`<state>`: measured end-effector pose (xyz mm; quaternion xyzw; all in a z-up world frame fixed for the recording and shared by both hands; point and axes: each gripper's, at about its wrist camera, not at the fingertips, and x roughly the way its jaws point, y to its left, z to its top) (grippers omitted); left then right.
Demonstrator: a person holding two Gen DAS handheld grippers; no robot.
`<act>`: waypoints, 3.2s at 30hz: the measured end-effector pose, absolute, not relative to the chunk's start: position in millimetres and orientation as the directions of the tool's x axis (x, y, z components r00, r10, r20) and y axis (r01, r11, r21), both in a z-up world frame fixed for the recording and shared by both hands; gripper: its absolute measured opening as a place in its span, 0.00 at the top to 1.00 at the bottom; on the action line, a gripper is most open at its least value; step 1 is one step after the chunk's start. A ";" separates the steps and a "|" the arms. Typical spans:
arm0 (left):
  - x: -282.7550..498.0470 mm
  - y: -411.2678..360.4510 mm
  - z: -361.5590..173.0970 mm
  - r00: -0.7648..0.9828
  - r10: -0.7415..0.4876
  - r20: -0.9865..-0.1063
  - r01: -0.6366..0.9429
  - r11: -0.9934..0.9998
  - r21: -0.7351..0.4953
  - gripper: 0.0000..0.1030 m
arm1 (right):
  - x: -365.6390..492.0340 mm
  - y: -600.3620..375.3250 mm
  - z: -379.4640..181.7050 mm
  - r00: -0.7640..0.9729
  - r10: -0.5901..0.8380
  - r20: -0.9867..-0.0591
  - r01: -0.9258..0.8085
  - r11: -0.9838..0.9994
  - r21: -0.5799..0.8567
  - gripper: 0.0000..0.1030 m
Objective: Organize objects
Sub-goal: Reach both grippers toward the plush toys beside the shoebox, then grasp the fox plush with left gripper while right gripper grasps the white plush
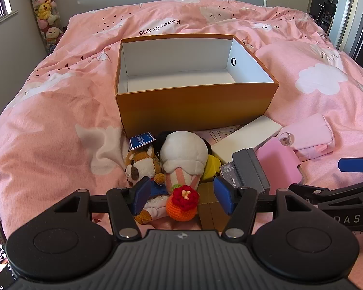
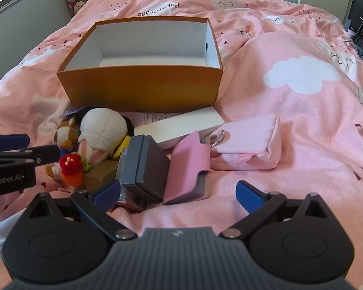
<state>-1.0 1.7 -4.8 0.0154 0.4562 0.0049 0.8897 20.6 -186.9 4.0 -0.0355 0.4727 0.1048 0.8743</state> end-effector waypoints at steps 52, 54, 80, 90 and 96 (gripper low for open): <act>90.1 77.8 -88.0 0.348 -0.004 -0.937 -0.138 0.989 -0.056 0.37 | 135.1 -79.5 -26.3 0.362 0.366 -0.857 -0.472 0.865 0.170 0.42; 92.2 80.1 -94.5 0.337 -0.007 -0.941 -0.145 0.988 -0.059 0.38 | 136.7 -77.9 -27.7 0.353 0.369 -0.860 -0.481 0.860 0.172 0.41; 59.5 121.9 -37.6 0.479 0.084 -0.874 -0.276 0.959 -0.059 0.50 | 148.9 -12.3 -75.8 0.318 0.219 -0.923 -0.506 0.862 0.031 0.16; 52.4 112.2 -19.6 0.522 0.068 -0.850 -0.233 0.970 -0.066 0.50 | 148.0 -36.9 -42.7 0.321 0.320 -0.891 -0.515 0.849 0.119 0.27; 52.0 103.8 17.2 0.584 0.006 -0.812 -0.169 0.979 -0.114 0.50 | 136.5 -54.8 15.3 0.375 0.444 -0.814 -0.619 0.773 0.137 0.27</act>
